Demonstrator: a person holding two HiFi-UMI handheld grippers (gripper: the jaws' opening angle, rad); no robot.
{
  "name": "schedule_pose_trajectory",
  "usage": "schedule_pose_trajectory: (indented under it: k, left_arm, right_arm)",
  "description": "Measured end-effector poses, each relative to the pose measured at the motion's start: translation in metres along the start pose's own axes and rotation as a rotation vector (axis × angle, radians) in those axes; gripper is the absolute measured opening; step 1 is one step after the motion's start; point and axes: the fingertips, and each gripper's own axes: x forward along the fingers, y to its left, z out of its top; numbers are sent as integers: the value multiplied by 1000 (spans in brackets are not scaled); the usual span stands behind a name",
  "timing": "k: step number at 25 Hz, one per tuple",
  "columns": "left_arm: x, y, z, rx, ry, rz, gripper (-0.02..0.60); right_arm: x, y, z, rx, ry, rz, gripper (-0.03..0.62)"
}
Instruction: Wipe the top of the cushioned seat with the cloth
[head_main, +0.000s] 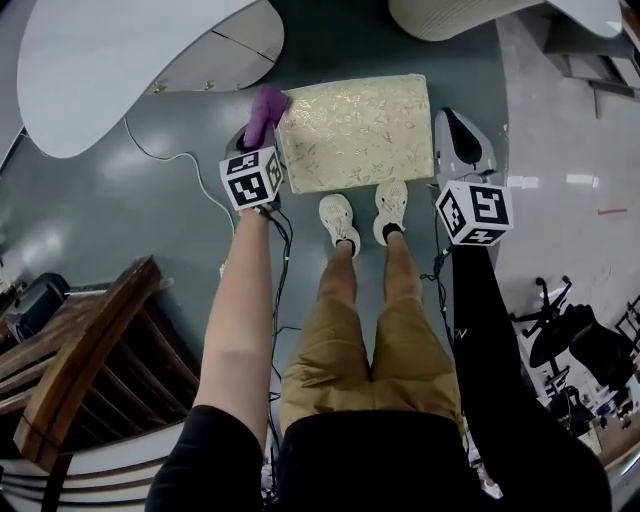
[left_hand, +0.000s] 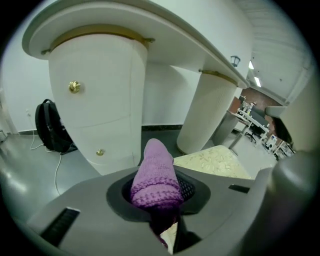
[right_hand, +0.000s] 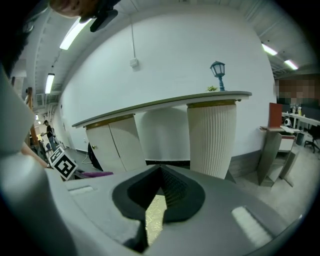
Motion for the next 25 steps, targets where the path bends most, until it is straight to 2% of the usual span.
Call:
schedule_pose_trajectory:
  k: [6,9,11,14,16,18,21,23,25]
  left_arm:
    - [2,-104,27,91,-65,-144,89]
    - [6,-171,27,113,-69,-236,89]
    - [11,-219,25,105,-59,-306,89]
    - [17,-291,27,53,-58,-436,89]
    - [29,-327,17,64,-29,-484,89]
    - [47,-345,-2,77,41,-479,89]
    - [69,-340,-31,81,161,-402,89]
    - [76,-333,-37,89,178,-373,89]
    - [78,-326,-37,94,166,-377,89]
  right_arm:
    - [-19,-32,-4,23,-7,-91,0]
    - [-26,-42,-7,33,-9,-91,0]
    - [-30,-52,-10,39,-5,-89,0]
    - [-37,-71,-13,52,-3,-85,0]
    - [-41,-84,-18,60,6,-81,0]
    - [-43,-95,-24,64,17,-76,0]
    - [-46,-107,-29,66,22,-75,0]
    - [-49,-111,-33,66,24,-76,0]
    - [-50,-110,-37,68,26,-75,0]
